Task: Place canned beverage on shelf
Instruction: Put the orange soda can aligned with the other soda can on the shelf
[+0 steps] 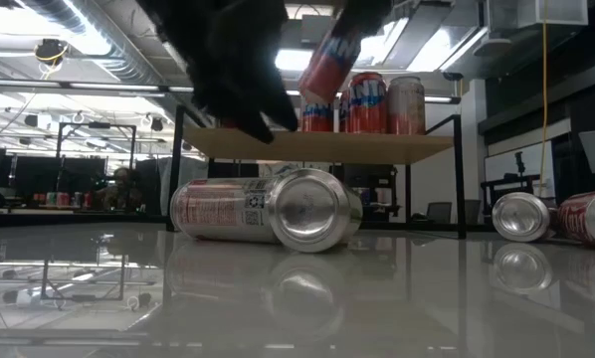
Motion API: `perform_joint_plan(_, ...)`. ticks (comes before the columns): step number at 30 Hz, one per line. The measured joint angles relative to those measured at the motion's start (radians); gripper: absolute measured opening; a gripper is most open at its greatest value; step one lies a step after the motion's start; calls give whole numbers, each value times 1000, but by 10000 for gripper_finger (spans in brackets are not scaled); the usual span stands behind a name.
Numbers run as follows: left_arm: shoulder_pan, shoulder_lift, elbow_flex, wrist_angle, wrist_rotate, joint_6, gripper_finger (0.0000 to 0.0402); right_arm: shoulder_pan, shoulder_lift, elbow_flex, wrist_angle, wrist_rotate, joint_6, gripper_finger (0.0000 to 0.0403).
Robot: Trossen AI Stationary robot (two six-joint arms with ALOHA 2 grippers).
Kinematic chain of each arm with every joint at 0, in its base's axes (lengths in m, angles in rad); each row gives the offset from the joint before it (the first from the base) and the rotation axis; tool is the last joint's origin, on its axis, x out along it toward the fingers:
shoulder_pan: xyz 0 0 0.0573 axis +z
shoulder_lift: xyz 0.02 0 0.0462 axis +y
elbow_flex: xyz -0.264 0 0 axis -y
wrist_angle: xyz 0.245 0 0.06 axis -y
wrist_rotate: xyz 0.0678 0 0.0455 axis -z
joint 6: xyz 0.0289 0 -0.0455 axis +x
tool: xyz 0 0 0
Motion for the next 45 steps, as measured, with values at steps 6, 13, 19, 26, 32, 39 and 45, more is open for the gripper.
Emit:
perform_joint_plan(6,40,0,0,62,0,5,330,-16,85,28,-43,-1,-25,276)
perform_joint_plan(13,49,0,0,68,0,5,330,-15,122,28,-50,37,-56,276)
perform_joint_plan(19,50,0,0,157,-106,5,330,-15,122,29,-61,50,-70,276)
perform_joint_plan(26,104,0,0,273,-371,6,330,-15,122,30,-78,49,-71,279)
perform_joint_plan(32,216,0,0,348,-382,56,330,-15,122,30,-88,50,-71,281)
perform_joint_plan(39,305,0,0,421,-254,205,330,-15,122,30,-86,49,-71,282)
perform_joint_plan(45,317,0,0,468,-182,292,330,-15,122,30,-82,49,-57,282)
